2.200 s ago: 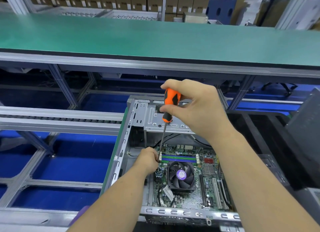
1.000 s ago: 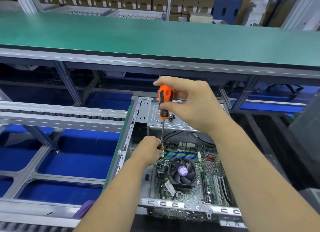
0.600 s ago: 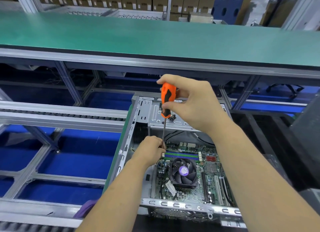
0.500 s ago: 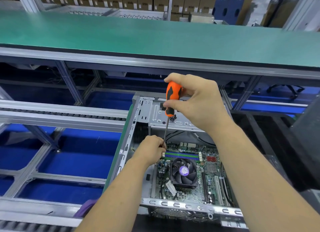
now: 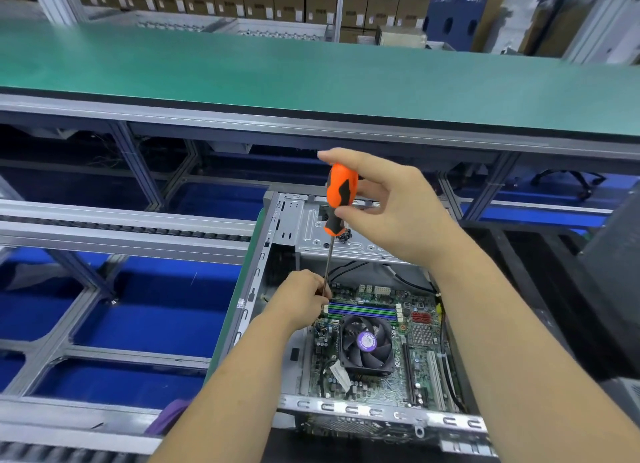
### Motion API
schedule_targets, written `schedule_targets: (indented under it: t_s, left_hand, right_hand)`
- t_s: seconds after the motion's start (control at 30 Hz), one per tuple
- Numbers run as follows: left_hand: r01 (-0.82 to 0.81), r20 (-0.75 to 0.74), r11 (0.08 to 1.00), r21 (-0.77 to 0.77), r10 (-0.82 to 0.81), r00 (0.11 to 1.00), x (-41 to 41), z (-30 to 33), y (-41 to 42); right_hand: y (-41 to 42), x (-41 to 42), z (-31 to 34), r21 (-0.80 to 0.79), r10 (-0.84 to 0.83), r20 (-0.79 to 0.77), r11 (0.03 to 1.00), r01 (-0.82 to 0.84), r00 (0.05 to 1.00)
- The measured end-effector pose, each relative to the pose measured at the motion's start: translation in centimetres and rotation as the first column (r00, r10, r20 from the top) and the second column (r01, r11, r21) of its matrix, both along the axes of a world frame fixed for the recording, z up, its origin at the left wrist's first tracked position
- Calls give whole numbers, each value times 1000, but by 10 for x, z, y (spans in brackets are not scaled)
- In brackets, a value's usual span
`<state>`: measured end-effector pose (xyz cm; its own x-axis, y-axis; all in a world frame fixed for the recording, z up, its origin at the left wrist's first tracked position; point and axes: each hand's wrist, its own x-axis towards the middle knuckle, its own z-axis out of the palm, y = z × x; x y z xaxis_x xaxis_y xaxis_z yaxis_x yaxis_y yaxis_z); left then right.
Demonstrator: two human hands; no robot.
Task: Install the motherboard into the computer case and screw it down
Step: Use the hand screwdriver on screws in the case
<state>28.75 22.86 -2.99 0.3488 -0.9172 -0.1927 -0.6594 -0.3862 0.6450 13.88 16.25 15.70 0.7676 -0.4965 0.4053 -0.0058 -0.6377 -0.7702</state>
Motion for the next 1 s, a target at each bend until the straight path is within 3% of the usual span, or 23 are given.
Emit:
schedule_targets:
  t_s: [0.13,0.27,0.43,0.57,0.7,0.83,1.0]
  left_hand:
    - [11,-8,1000,-10,-11,1000,-1,0,0]
    - [0,-4,1000,-17,-1,1000,-1,-2,-1]
    - [14,-13,1000,-13,-14,1000,0,-2,-2]
    - [7,-28,1000,-10,-7,1000,1,-3,-3]
    - [-54,-74,999,0,54,996,1,-5,-1]
    - [-224,5,965,134,225,974,4,-16,2]
    - [-207,-60,947,246,228,972,-3,-31,-1]
  right_hand:
    - [0,6,-3,-127,-170,47,976,175,984]
    - [-2,1,-3,8,-37,40,999,37,999]
    - [-3,5,-5,-104,-182,57,977,187,982]
    - [-4,1,-3,-11,-79,18,997,79,997]
    - [-4,1,-6,-7,-89,17,996,89,996]
    - [-5,1,-7,-38,-123,21,992,124,992]
    - [-6,2,-11,-72,-159,43,984,162,986]
